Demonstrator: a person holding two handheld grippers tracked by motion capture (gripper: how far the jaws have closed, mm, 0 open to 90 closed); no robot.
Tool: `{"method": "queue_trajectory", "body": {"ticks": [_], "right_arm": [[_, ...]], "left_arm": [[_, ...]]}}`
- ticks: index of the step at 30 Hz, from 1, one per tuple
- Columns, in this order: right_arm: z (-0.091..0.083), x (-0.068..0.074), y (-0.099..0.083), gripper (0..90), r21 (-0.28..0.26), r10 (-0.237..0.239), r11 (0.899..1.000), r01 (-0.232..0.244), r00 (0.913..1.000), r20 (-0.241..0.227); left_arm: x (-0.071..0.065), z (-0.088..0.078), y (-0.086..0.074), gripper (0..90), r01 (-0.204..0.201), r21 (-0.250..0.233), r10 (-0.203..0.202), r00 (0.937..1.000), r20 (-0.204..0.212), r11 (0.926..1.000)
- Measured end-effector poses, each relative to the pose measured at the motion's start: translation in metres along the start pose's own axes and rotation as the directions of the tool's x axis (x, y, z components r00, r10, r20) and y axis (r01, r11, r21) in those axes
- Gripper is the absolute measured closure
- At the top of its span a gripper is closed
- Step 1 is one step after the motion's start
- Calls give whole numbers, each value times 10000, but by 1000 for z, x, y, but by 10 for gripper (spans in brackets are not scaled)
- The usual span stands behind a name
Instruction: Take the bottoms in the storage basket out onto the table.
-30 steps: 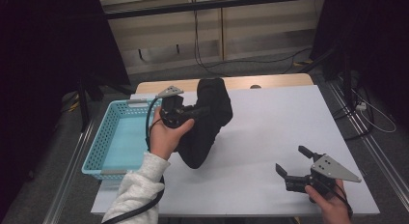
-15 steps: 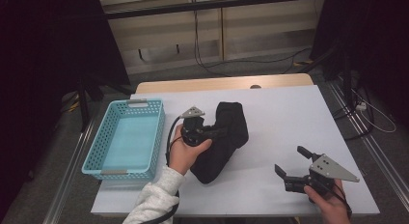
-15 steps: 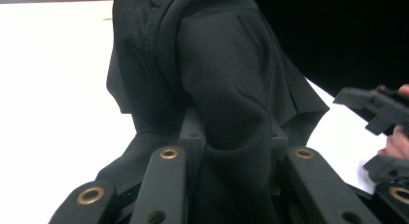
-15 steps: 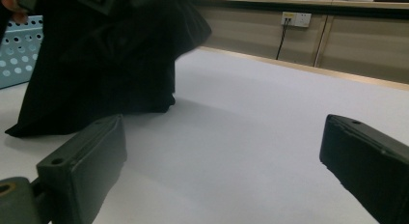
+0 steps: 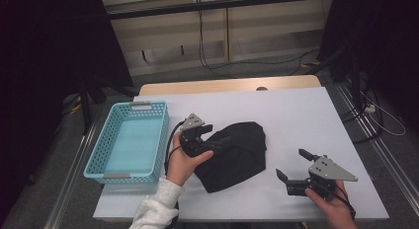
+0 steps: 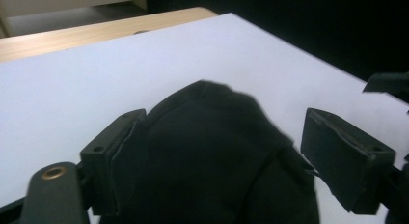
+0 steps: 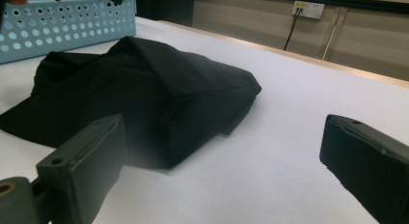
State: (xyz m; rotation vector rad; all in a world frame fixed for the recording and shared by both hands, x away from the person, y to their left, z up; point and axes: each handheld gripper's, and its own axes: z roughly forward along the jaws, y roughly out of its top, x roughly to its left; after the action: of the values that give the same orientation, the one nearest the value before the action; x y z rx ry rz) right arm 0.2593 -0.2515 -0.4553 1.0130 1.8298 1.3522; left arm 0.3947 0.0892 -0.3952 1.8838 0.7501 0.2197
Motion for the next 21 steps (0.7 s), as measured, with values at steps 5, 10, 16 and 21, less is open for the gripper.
{"method": "queue_trajectory", "body": {"ticks": [5, 10, 16, 21], "right_arm": [[6, 0, 2, 19, 185, 6, 9998, -5, 10000, -67], [8, -3, 5, 19, 241, 40, 9997, -42, 10000, 80], [10, -3, 7, 19, 346, 93, 9994, -94, 10000, 30], [14, -2, 7, 18, 435, 47, 9990, -46, 10000, -18]], "left_arm": [[4, -6, -13, 147, 30, 227, -26, 9998, -174, 9997], [6, -12, -17, 135, 21, 253, -8, 9987, -503, 9997], [9, -16, -18, 130, -77, 329, 94, 9985, -540, 9994], [9, -19, -19, 130, -74, 358, 94, 9984, -562, 9993]]}}
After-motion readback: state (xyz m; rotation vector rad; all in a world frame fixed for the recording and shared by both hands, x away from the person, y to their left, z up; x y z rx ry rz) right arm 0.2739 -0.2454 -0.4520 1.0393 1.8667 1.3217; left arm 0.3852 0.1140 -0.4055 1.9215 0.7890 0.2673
